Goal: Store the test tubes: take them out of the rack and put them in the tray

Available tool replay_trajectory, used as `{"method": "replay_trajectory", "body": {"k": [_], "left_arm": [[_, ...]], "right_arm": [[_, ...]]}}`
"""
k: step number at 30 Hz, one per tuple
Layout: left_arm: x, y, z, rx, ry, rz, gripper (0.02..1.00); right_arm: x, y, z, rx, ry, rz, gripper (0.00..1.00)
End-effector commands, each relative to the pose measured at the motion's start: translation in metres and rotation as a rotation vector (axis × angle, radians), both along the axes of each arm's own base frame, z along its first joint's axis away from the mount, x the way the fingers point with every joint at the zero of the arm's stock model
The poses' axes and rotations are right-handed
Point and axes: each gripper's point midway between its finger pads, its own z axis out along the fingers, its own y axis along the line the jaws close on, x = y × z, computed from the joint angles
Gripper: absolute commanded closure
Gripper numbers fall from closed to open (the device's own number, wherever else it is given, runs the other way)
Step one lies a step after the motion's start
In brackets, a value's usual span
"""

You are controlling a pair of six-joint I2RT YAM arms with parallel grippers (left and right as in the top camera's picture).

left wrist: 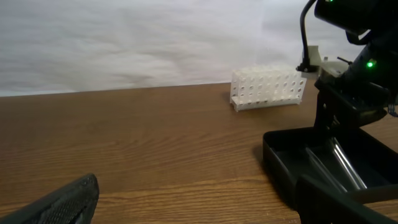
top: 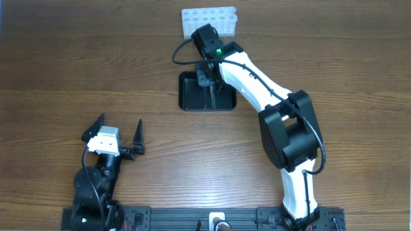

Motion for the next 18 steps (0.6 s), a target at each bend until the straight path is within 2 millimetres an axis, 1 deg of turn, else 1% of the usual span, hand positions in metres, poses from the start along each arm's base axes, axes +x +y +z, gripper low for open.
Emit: {"method": "replay_trajectory", "body": {"k": [1,6,9,12,15,18], "left_arm": [[0.000,-0.001,-0.001,0.009,-0.004,-0.009,0.020],[0.000,-0.001,-0.001,0.009,-0.004,-0.009,0.018],[0.000,-0.001,-0.001,0.009,-0.004,-0.009,0.018],[0.000,-0.001,-0.001,0.009,-0.004,-0.009,0.018],[0.000,-0.001,-0.001,0.009,-0.004,-0.009,0.018],[0.000,-0.001,-0.001,0.009,-0.004,-0.009,0.018]], "right_arm": [[-0.006,-0.003,-0.013,0.008,0.040,-0.009,0.906],[-0.005,-0.005,-0.013,0.008,0.040,-0.013,0.737],[-0.002,-0.004,-0.012,0.014,0.030,-0.013,0.656],[0.000,-0.002,-0.010,0.021,0.017,-0.013,0.619],[0.002,-0.001,-0.001,0.031,-0.002,-0.012,0.597],[0.008,0.001,0.019,0.051,-0.054,0.003,0.544]]}}
